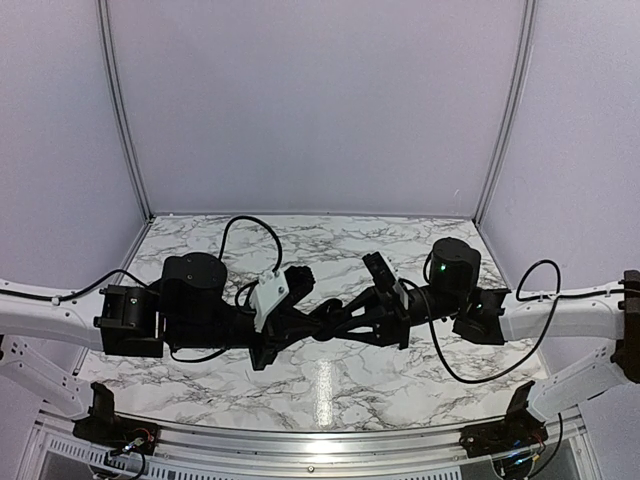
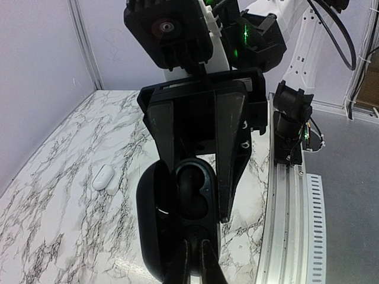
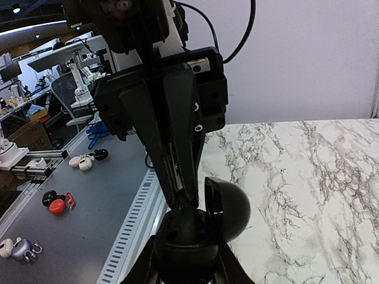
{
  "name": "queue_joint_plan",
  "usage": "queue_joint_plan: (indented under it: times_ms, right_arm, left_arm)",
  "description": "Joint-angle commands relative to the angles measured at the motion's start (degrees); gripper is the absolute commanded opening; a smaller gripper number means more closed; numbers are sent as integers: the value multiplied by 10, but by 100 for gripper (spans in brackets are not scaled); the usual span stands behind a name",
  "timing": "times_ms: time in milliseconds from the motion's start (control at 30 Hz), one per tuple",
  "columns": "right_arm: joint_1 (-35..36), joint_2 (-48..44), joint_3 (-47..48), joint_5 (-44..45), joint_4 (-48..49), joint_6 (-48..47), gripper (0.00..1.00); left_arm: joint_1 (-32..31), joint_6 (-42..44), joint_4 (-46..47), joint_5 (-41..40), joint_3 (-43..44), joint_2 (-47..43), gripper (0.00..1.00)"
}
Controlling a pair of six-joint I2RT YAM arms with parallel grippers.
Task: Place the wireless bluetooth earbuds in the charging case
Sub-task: Place the left earbud in the left side groove of the charging case.
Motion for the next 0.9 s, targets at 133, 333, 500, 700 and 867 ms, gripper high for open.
queue_joint_plan:
  times_ms: [133,333,500,700,867]
  right_arm:
    - [5,-9,18,-6,47,10,0]
    - [5,-11,12,-7,42,11,0]
    - [6,-7,5,-3,43,11,0]
    - [6,1,5,1,37,8,0]
    - [6,8,7,-6,45,14,0]
  left_arm:
    - [-3,-14,-31,2,30,25,5]
    - [-3,-13,-48,-19,33,-6,21]
    - [-3,-10,-60,-24,30,-35,25]
    - [-3,-8,-60,-21,12,-88,28]
    - [-2,-21,-51,-63,-24,-135,50]
